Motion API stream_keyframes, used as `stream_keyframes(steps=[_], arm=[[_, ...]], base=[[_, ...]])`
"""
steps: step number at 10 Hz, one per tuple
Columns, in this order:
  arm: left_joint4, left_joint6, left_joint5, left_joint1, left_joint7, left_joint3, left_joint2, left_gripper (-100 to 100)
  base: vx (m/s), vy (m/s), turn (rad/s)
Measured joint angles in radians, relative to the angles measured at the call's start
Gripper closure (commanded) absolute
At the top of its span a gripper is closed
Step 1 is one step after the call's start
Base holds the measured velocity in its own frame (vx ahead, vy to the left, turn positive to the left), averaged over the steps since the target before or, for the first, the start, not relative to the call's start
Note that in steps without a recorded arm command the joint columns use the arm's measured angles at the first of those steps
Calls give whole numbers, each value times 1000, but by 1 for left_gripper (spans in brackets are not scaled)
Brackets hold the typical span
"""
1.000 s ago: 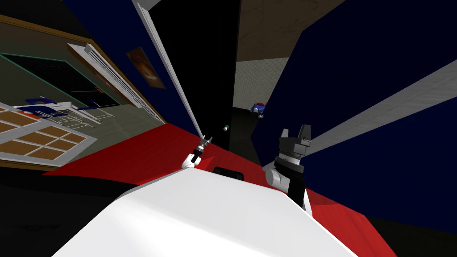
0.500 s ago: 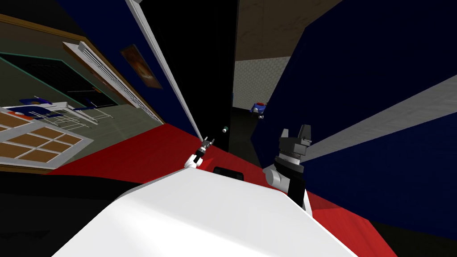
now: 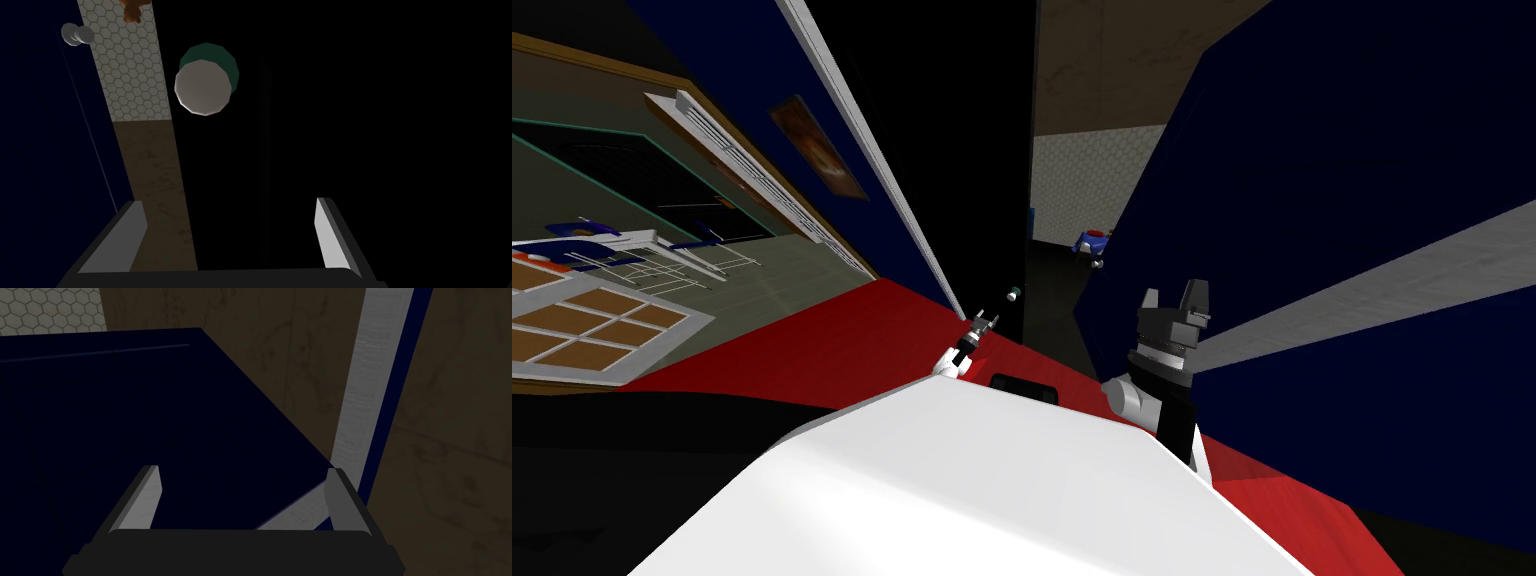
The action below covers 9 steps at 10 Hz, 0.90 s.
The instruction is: Push the door open
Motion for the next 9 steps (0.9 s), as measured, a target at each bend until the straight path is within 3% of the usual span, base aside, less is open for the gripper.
stream_keyframes(steps=[1, 2, 3, 4, 7, 9], arm=[[22, -5, -13, -10, -16, 8, -9, -100], [79, -22, -20, -31, -45, 24, -6, -100], [72, -21, -39, -31, -47, 25, -18, -100], [69, -19, -42, -31, -45, 25, -20, -100], [115, -31, -30, -46, -78, 41, 31, -100], [91, -25, -35, -36, -65, 38, 36, -100]], base=[[76, -14, -5], [72, -20, -2], [31, -8, 0], [93, -15, -34], [167, -46, -18], [182, -31, -33]])
